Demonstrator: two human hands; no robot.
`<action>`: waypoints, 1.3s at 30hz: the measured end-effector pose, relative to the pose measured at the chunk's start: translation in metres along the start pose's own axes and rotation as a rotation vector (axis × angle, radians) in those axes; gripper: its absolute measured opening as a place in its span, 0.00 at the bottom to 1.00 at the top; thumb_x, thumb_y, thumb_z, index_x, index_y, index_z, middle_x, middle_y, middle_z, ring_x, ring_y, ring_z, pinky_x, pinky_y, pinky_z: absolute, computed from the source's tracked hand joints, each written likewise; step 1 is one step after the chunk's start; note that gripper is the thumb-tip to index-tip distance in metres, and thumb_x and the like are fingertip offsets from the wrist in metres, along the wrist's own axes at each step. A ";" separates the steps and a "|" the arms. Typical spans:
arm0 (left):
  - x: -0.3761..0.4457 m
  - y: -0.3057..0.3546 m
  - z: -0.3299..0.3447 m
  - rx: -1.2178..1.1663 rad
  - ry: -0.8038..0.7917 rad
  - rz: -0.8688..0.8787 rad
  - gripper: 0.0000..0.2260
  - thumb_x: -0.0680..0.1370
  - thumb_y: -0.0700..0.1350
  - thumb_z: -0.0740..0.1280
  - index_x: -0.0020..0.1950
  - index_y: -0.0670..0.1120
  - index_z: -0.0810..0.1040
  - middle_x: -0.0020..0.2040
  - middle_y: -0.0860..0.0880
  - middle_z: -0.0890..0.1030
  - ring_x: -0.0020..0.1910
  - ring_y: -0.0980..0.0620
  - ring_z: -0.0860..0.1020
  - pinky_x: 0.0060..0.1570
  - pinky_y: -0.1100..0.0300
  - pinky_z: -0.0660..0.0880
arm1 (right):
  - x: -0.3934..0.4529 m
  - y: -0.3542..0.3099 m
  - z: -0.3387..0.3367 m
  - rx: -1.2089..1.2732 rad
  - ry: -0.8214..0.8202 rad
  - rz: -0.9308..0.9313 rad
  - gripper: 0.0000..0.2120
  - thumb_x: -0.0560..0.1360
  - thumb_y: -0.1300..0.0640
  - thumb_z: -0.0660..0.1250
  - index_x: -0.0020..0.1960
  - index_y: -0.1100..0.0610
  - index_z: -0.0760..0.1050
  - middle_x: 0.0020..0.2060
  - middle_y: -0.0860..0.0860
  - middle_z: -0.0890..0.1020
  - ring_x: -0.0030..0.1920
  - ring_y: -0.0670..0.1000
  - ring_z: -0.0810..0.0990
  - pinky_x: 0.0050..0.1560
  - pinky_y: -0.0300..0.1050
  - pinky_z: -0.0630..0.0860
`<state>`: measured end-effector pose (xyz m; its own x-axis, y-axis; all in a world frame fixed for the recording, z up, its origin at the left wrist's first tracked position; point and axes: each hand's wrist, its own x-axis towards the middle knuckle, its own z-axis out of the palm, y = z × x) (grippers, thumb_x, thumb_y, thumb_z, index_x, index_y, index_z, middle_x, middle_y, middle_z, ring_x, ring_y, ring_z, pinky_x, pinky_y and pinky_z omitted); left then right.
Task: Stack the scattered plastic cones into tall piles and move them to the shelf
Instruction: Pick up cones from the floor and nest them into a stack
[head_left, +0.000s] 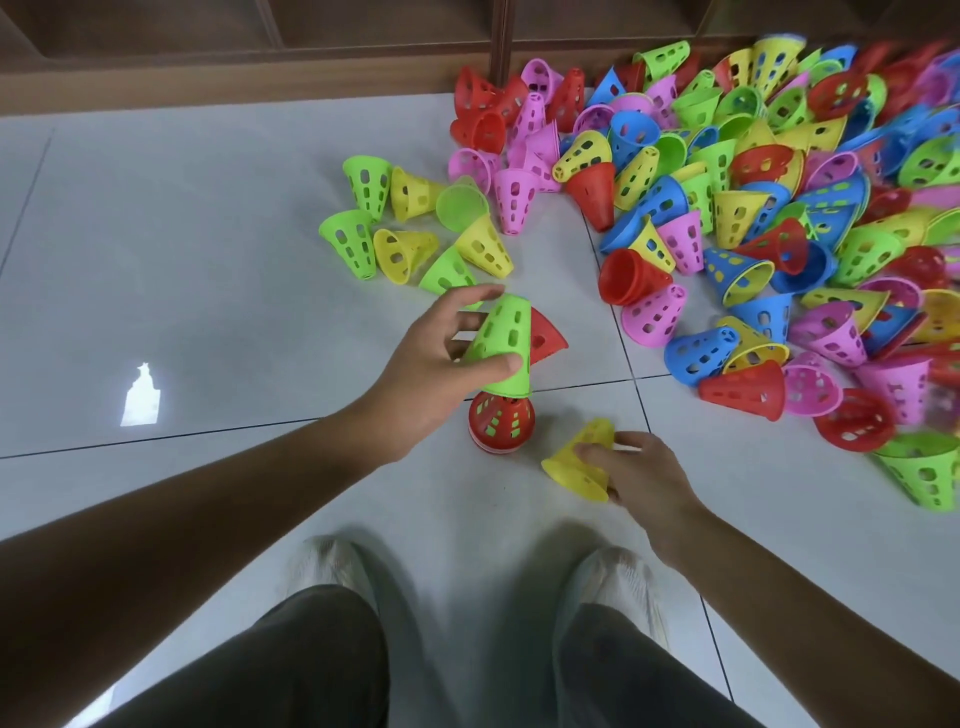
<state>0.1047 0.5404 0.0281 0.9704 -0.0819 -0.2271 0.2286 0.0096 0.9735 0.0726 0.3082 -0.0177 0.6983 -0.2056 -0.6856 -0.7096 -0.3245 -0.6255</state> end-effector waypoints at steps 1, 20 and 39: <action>-0.001 -0.002 0.001 0.035 -0.008 0.016 0.26 0.72 0.38 0.76 0.68 0.53 0.75 0.59 0.50 0.81 0.57 0.51 0.82 0.52 0.56 0.81 | 0.000 -0.002 -0.002 0.061 0.009 -0.039 0.38 0.55 0.41 0.77 0.62 0.53 0.77 0.51 0.50 0.84 0.52 0.52 0.83 0.59 0.57 0.80; 0.007 -0.054 -0.025 0.504 -0.134 0.055 0.17 0.71 0.40 0.78 0.56 0.51 0.80 0.52 0.60 0.83 0.57 0.62 0.78 0.57 0.66 0.73 | -0.026 -0.040 0.031 0.120 -0.095 -0.679 0.24 0.70 0.61 0.78 0.61 0.48 0.73 0.54 0.46 0.83 0.56 0.48 0.82 0.58 0.47 0.80; 0.110 -0.042 -0.085 0.866 0.123 0.326 0.21 0.74 0.43 0.75 0.66 0.48 0.76 0.61 0.48 0.74 0.55 0.50 0.76 0.58 0.52 0.76 | 0.016 -0.019 0.032 -0.440 -0.016 -0.906 0.24 0.72 0.65 0.73 0.64 0.48 0.74 0.61 0.40 0.74 0.66 0.43 0.69 0.66 0.39 0.69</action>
<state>0.2088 0.6160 -0.0401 0.9892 -0.0994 0.1081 -0.1462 -0.7372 0.6597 0.0941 0.3411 -0.0286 0.9538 0.2992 -0.0274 0.1879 -0.6653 -0.7226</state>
